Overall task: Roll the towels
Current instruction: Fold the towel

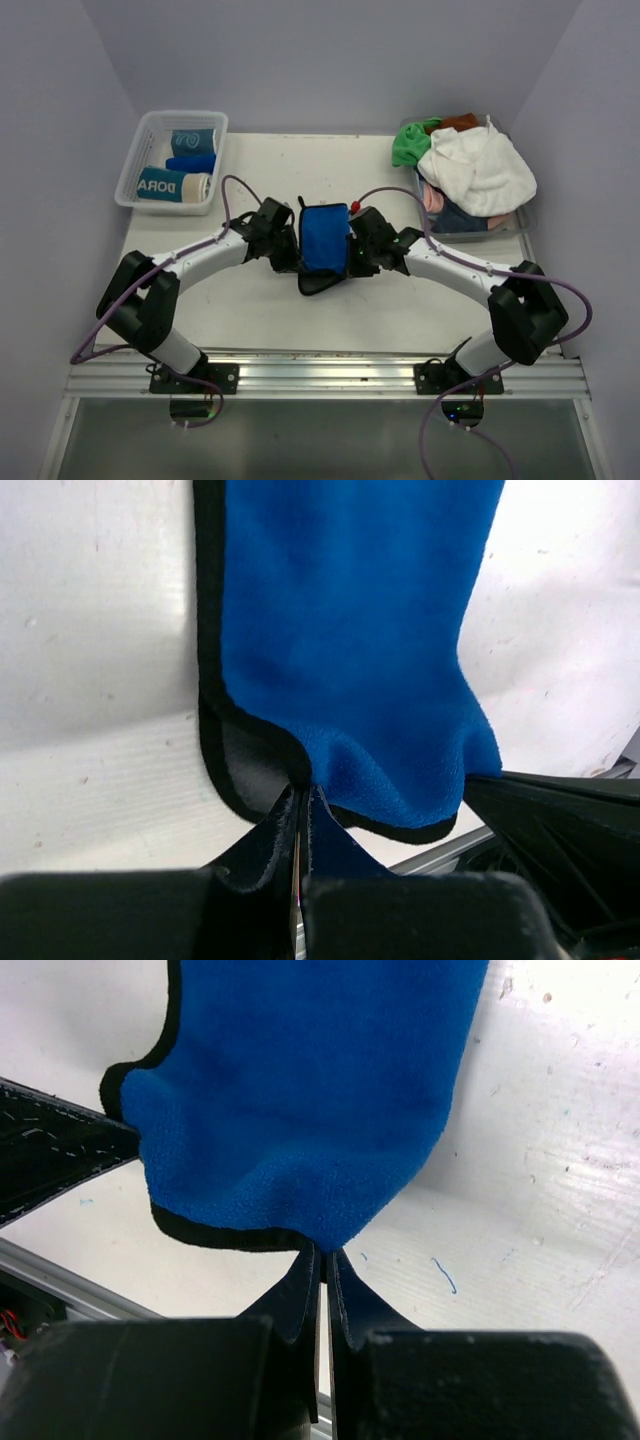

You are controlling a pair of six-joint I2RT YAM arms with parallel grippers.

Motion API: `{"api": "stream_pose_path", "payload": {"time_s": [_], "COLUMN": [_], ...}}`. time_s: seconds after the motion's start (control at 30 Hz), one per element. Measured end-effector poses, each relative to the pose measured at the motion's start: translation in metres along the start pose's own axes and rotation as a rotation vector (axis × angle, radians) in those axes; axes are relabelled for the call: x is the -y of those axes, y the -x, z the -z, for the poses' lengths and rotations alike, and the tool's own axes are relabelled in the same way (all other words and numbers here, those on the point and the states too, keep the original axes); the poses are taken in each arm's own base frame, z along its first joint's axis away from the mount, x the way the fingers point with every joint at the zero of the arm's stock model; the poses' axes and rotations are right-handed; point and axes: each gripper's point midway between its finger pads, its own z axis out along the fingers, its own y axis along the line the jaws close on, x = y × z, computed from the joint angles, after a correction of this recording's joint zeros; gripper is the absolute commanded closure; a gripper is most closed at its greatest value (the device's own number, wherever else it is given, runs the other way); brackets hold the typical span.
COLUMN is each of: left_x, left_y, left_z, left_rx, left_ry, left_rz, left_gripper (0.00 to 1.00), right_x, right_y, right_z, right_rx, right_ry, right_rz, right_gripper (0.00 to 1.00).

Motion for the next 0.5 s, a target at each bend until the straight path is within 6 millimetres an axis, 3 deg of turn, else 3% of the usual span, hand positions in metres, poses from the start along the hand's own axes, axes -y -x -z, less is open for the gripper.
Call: {"api": "stream_pose_path", "payload": {"time_s": [0.1, 0.27, 0.3, 0.37, 0.5], "left_x": [0.005, -0.010, -0.016, -0.027, -0.042], "left_y": [0.008, -0.005, -0.011, -0.022, -0.036], "left_z": [-0.002, -0.007, -0.009, -0.013, -0.017], "left_rx": [0.008, -0.032, -0.050, -0.081, -0.117], "left_ry": [0.002, 0.024, 0.033, 0.050, 0.072], "left_rz": [-0.008, -0.019, -0.015, -0.008, 0.007], "left_gripper": [0.97, 0.65, 0.53, 0.45, 0.43], "right_x": [-0.001, 0.009, 0.013, 0.023, 0.040], "right_y": [0.005, -0.008, -0.015, -0.033, -0.057], "right_z": [-0.001, -0.005, -0.007, -0.012, -0.015], "right_rx": [0.003, -0.029, -0.044, -0.090, -0.148], "right_ry": [-0.002, -0.017, -0.023, -0.038, -0.077], "right_rz": [-0.001, -0.008, -0.012, -0.020, -0.040], "right_gripper": [1.00, 1.00, 1.00, 0.88, 0.65]}}
